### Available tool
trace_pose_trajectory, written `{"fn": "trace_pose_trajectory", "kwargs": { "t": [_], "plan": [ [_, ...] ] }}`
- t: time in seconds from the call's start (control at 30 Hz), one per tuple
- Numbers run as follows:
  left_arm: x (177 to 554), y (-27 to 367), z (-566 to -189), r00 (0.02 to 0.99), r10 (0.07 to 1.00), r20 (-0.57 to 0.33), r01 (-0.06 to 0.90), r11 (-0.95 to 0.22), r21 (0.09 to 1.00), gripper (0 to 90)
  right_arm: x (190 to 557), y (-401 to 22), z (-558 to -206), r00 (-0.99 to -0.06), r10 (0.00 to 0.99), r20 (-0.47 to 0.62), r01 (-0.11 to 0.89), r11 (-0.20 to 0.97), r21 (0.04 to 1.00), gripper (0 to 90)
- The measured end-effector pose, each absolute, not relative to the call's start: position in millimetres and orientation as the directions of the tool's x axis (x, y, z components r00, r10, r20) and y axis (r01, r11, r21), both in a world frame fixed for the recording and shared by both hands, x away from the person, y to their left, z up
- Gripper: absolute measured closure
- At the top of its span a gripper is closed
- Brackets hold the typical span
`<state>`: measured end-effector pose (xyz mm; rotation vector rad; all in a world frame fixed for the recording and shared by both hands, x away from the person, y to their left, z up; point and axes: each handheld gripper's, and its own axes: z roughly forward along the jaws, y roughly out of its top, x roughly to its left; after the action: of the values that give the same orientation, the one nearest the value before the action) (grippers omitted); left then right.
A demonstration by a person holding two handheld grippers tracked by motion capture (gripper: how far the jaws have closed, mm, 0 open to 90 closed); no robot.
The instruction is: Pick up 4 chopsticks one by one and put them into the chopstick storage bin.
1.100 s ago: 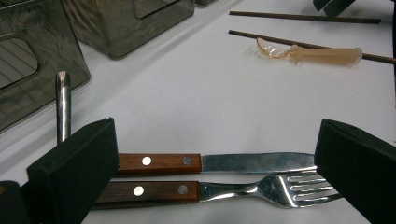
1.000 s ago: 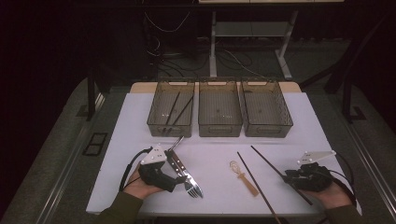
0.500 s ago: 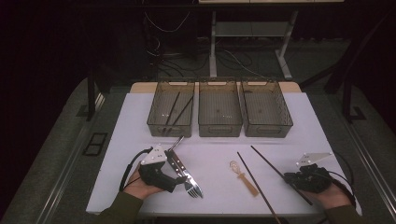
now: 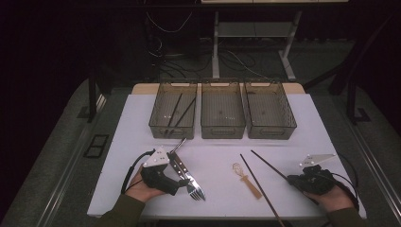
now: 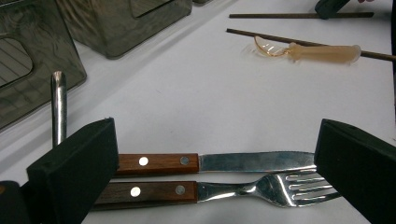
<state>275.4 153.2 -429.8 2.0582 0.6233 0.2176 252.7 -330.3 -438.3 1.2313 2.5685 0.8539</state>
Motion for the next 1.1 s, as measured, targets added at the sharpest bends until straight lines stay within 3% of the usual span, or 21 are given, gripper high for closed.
{"fn": "trace_pose_trajectory", "kwargs": {
  "t": [1.1],
  "plan": [
    [277,154,-432,0.865,0.492,-0.096,0.333,-0.421,0.844,0.0,279,-311,-413,-0.706,0.694,0.139,0.582,0.458,0.672,85.4]
  ]
}}
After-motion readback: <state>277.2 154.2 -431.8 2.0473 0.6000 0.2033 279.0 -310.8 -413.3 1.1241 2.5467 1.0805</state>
